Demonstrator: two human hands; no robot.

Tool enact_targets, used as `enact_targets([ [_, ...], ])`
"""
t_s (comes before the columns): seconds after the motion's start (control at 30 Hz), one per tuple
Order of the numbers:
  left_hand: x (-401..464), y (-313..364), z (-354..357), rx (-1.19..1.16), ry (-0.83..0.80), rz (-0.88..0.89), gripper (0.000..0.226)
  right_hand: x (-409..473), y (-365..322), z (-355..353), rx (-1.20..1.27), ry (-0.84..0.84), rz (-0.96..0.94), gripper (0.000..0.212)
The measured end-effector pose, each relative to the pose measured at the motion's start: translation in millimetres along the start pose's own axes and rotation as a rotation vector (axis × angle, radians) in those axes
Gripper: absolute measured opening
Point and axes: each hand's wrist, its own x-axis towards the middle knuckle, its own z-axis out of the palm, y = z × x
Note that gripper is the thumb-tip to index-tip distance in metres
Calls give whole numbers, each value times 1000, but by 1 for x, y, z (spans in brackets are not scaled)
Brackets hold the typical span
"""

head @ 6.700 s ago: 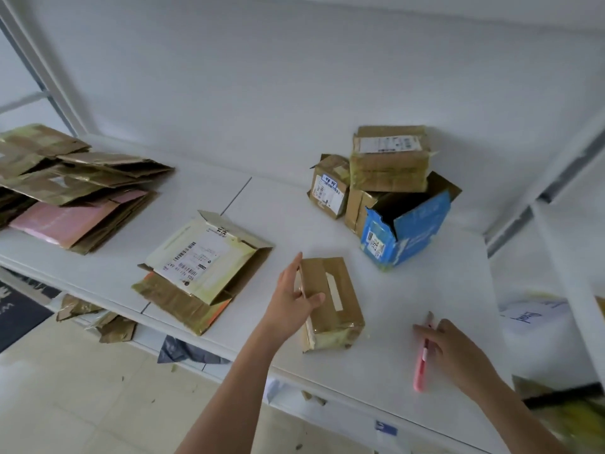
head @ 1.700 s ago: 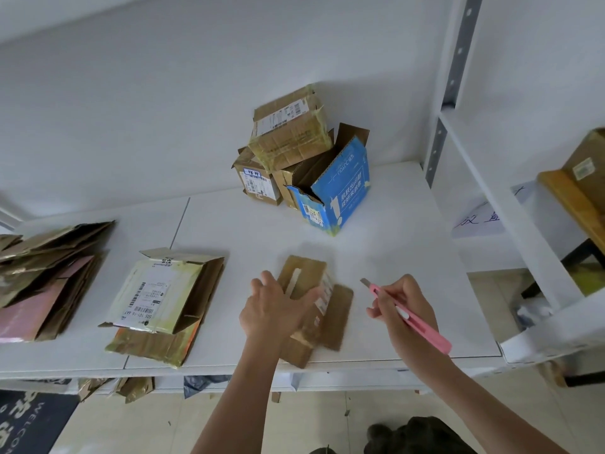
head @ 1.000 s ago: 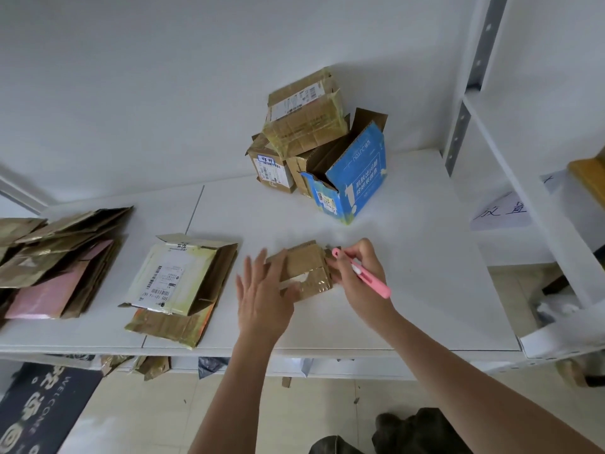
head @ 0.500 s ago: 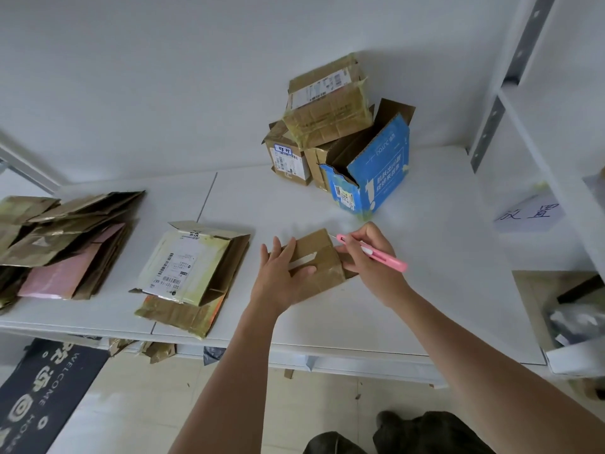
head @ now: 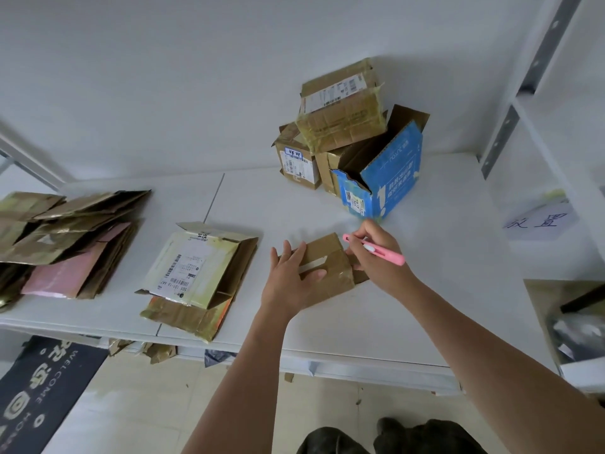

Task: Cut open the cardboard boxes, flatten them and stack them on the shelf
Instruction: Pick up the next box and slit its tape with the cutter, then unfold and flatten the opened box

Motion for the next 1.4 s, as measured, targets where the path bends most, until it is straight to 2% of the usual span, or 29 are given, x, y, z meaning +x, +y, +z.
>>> enact_targets([
  [0.2,-1,5,-2,24,-21,-34,76,-13,5,-18,64,-111,54,26],
  [0.33,-2,6,-3,29,-24,-37,76,-36,11,-24,50,-155,-38,21],
  [0.53,-6,9,-6,37,-18,-59,73,-52,8,-44,-32,-185,-53,21],
  [0.6,-8,12,-8,88,30,-77,71,-57,16,-58,-241,-47,-144,17],
  [0.67,-10,14,-12,160,94,-162,73,-56,23,-72,-606,39,-189,7],
  [0.7,-12,15,-13,192,116,-218,76,-54,26,-79,-789,9,-145,5],
  [0.77,-18,16,-15,240,127,-302,84,-51,34,-88,-1101,-133,52,24],
  [0.87,-29,15,-14,233,112,-327,85,-50,39,-92,-1269,-239,223,45],
  [0.93,-36,12,-14,207,104,-317,78,-48,36,-87,-1235,-183,260,53],
  [1.03,-43,7,-20,149,77,-282,63,-43,26,-65,-1015,-74,225,54],
  [1.1,-44,4,-23,78,45,-266,54,-43,10,-40,-735,-114,136,48],
  [1.17,-45,0,-22,-74,5,-231,44,-43,-7,-12,-373,-218,156,50],
  [1.2,-45,-1,-20,-193,-22,-208,40,-41,-13,1,-269,-270,190,54],
  [1.27,-49,-1,-15,-365,-63,-185,35,-36,-17,24,-254,-307,224,58],
  [1.3,-51,-1,-13,-376,-48,-184,30,-34,-18,33,-292,-292,229,60],
  [1.4,-57,-3,-8,-249,102,-185,13,-31,-18,52,-391,-210,234,64],
])
